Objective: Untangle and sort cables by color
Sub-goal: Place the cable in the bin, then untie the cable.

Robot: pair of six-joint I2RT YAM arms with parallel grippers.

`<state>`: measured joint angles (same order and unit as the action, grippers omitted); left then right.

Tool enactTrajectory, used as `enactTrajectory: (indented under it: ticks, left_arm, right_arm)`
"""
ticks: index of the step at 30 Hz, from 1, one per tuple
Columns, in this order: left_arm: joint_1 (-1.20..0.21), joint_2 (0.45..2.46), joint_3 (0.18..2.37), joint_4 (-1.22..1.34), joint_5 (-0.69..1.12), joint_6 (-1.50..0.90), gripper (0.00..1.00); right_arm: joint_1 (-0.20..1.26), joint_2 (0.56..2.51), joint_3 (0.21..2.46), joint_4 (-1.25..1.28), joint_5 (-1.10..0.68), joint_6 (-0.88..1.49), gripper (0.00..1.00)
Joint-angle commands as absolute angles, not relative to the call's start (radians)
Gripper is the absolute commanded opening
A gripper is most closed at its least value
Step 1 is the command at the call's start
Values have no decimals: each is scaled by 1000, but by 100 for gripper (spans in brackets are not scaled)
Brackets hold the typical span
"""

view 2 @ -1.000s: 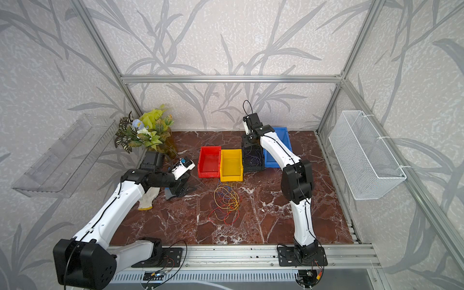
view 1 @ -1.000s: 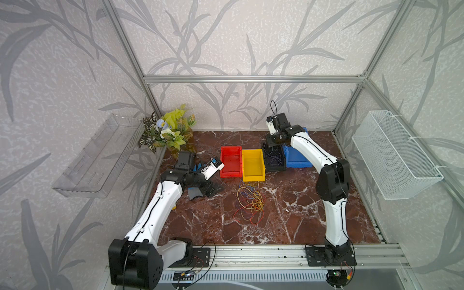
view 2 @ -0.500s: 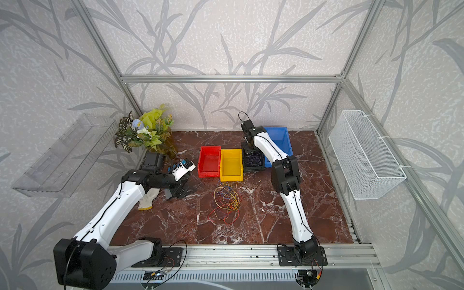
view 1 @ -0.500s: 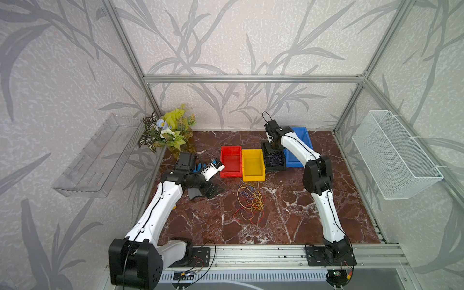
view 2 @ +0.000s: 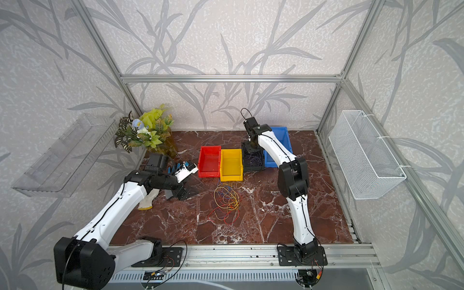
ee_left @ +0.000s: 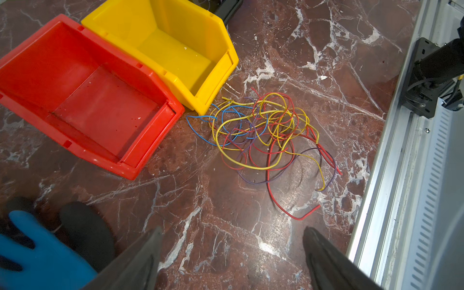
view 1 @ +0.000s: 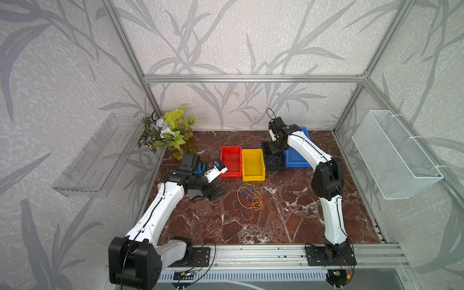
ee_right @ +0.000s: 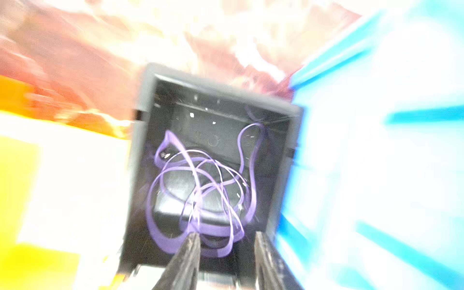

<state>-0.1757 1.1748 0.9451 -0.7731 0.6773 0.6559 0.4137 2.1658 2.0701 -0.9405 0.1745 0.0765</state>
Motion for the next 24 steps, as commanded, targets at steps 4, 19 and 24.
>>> enactTrajectory:
  ticks: [4, 19, 24]
  left_arm:
    - [-231, 1193, 894, -730, 687, 678, 90]
    - [-279, 1276, 787, -540, 616, 690, 90]
    - [-272, 1265, 764, -538, 523, 703, 90]
  right_arm:
    - [471, 1915, 1824, -910, 158, 91, 48]
    - [772, 1654, 1264, -626, -211, 367, 51]
    - [824, 1795, 1413, -647, -226, 743, 51]
